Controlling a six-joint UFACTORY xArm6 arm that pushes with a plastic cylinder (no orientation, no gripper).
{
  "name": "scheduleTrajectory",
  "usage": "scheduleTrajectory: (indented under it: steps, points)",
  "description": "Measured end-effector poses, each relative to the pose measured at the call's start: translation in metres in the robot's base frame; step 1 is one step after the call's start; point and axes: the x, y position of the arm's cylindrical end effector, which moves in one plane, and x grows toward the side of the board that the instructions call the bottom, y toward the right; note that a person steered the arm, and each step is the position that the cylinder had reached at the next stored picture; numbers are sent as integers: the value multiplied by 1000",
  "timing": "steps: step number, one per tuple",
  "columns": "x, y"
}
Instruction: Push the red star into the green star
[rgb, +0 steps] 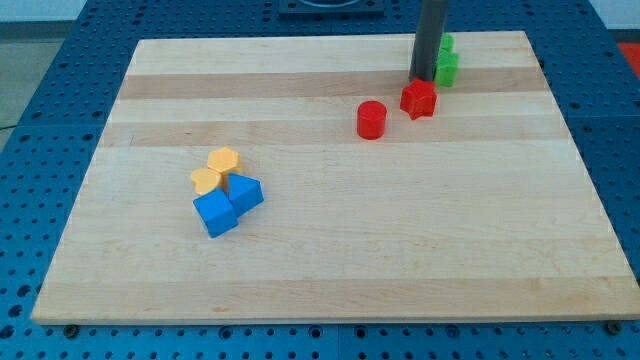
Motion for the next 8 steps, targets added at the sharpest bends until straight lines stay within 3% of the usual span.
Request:
scheduleTrajectory:
  steps: [2,4,6,8]
  points:
    - [26,48]
    - [86,4]
    - [78,-48]
    - [46,-18]
